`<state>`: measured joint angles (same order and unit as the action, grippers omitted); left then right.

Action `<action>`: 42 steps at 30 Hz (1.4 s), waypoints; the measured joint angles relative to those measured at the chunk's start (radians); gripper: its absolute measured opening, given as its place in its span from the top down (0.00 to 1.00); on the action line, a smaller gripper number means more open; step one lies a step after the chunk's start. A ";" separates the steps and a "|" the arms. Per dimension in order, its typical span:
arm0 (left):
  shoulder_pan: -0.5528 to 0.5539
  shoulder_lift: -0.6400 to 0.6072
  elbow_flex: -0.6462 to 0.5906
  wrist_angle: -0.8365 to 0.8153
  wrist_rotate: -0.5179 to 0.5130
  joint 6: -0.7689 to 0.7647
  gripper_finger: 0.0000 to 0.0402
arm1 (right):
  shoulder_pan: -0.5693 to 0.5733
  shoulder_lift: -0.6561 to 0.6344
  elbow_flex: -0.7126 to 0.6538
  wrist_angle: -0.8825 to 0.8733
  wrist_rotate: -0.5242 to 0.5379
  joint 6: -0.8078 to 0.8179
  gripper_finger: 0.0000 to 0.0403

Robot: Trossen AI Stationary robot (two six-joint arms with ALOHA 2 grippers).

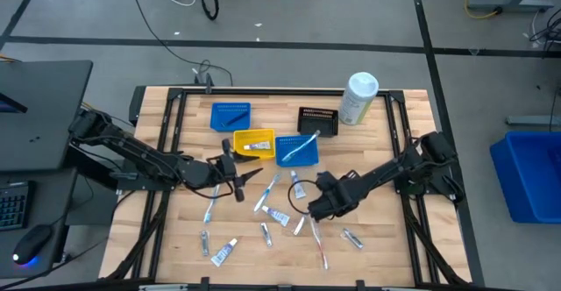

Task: Pick & Place Travel size toiletries
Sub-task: Put the nail cutter into the black basket

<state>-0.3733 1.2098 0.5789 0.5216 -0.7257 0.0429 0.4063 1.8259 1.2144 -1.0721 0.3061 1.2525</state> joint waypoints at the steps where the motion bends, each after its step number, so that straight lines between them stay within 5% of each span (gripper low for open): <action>1: 0.000 0.000 0.000 0.000 -0.013 0.000 0.59 | -0.005 0.000 -0.002 0.003 -0.005 0.006 0.31; 13: 0.003 0.000 0.000 -0.105 -0.049 -0.002 0.59 | -0.067 0.000 -0.003 0.066 -0.022 0.072 0.24; 22: 0.003 0.000 0.000 -0.176 -0.031 -0.031 0.59 | -0.081 0.000 -0.003 0.282 -0.031 -0.027 0.27; 34: 0.004 0.000 0.000 -0.173 -0.014 -0.058 0.59 | -0.034 0.000 -0.003 0.671 -0.241 -0.873 0.38; 42: 0.004 0.000 -0.001 -0.172 -0.014 -0.117 0.59 | -0.014 0.078 -0.003 0.669 -0.334 -1.062 0.42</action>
<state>-0.3695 1.2098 0.5783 0.3491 -0.7396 -0.0743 0.3927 1.9038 1.2114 -0.4030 -0.0276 0.1902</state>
